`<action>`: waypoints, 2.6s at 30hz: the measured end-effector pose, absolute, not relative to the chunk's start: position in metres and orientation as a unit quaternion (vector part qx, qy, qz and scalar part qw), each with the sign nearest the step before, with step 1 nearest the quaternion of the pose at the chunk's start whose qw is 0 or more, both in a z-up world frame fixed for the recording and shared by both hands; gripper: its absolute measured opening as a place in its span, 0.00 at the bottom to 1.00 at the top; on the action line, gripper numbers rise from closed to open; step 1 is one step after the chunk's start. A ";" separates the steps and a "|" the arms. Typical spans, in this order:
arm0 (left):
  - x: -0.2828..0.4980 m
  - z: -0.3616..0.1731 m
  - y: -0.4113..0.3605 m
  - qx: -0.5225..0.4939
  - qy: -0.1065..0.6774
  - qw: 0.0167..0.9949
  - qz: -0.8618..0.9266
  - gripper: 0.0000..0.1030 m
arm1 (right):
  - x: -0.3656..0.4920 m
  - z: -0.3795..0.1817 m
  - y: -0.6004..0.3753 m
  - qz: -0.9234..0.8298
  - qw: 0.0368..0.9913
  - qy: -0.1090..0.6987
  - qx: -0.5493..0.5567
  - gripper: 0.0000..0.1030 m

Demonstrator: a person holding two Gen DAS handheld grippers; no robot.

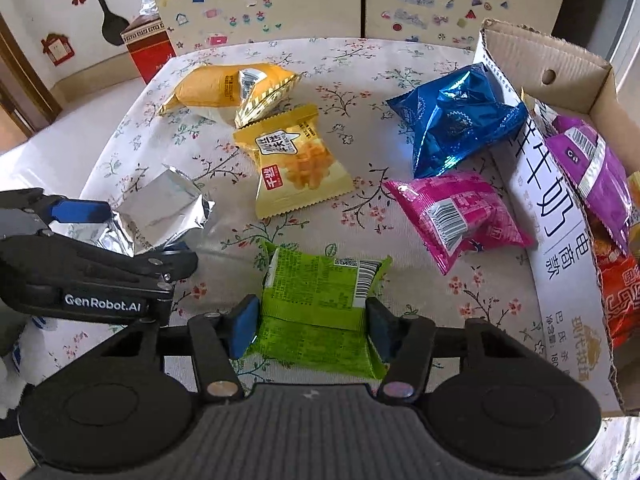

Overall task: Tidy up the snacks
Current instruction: 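Move left tool to silver foil bag while right tool approaches green bag, then close left gripper on silver bag while right gripper grasps green bag, then carry silver and green bags over the cardboard box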

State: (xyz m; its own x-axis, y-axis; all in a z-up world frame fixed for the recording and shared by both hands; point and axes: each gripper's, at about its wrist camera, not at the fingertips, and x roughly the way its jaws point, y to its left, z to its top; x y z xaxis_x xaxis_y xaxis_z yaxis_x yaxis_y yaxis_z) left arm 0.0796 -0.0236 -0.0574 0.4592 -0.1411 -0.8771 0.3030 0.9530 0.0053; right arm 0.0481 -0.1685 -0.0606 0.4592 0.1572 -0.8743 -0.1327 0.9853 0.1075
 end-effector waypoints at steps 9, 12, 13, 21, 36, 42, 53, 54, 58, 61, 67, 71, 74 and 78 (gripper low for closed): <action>0.073 -0.050 -0.033 0.090 0.479 0.858 -0.161 0.57 | 0.046 -0.056 -0.167 0.094 0.855 0.509 0.023 0.61; 0.074 -0.050 -0.030 0.080 0.479 0.860 -0.158 0.57 | 0.047 -0.054 -0.169 0.093 0.856 0.508 0.028 0.61; 0.074 -0.049 -0.030 0.076 0.478 0.861 -0.157 0.57 | 0.047 -0.053 -0.169 0.093 0.857 0.506 0.028 0.61; 0.075 -0.039 -0.028 0.057 0.465 0.869 -0.159 0.57 | 0.047 -0.046 -0.171 0.098 0.862 0.496 0.035 0.61; 0.082 -0.025 -0.028 0.028 0.457 0.877 -0.150 0.47 | 0.050 -0.037 -0.181 0.091 0.868 0.485 0.050 0.62; 0.091 -0.029 -0.016 0.000 0.482 0.863 -0.151 0.63 | 0.050 -0.037 -0.182 0.088 0.868 0.486 0.051 0.62; 0.087 -0.049 -0.042 0.071 0.474 0.865 -0.152 0.56 | 0.049 -0.036 -0.185 0.089 0.868 0.486 0.053 0.62; 0.086 -0.048 -0.042 0.060 0.473 0.865 -0.154 0.56 | 0.049 -0.035 -0.186 0.088 0.869 0.484 0.055 0.62; 0.086 -0.033 -0.043 0.044 0.450 0.879 -0.152 0.56 | 0.048 -0.030 -0.191 0.086 0.872 0.477 0.062 0.62; 0.087 -0.022 -0.045 0.035 0.435 0.887 -0.153 0.56 | 0.048 -0.026 -0.196 0.085 0.875 0.471 0.070 0.62; 0.086 -0.007 -0.054 0.021 0.416 0.894 -0.163 0.56 | 0.051 -0.015 -0.207 0.079 0.883 0.455 0.087 0.62; 0.085 0.000 -0.060 0.013 0.405 0.899 -0.167 0.56 | 0.050 -0.006 -0.219 0.072 0.890 0.438 0.102 0.62; 0.088 0.007 -0.065 0.004 0.395 0.903 -0.169 0.56 | 0.050 0.001 -0.231 0.062 0.897 0.423 0.113 0.62; 0.090 0.014 -0.075 -0.009 0.383 0.906 -0.180 0.56 | 0.049 0.011 -0.248 0.048 0.903 0.405 0.132 0.62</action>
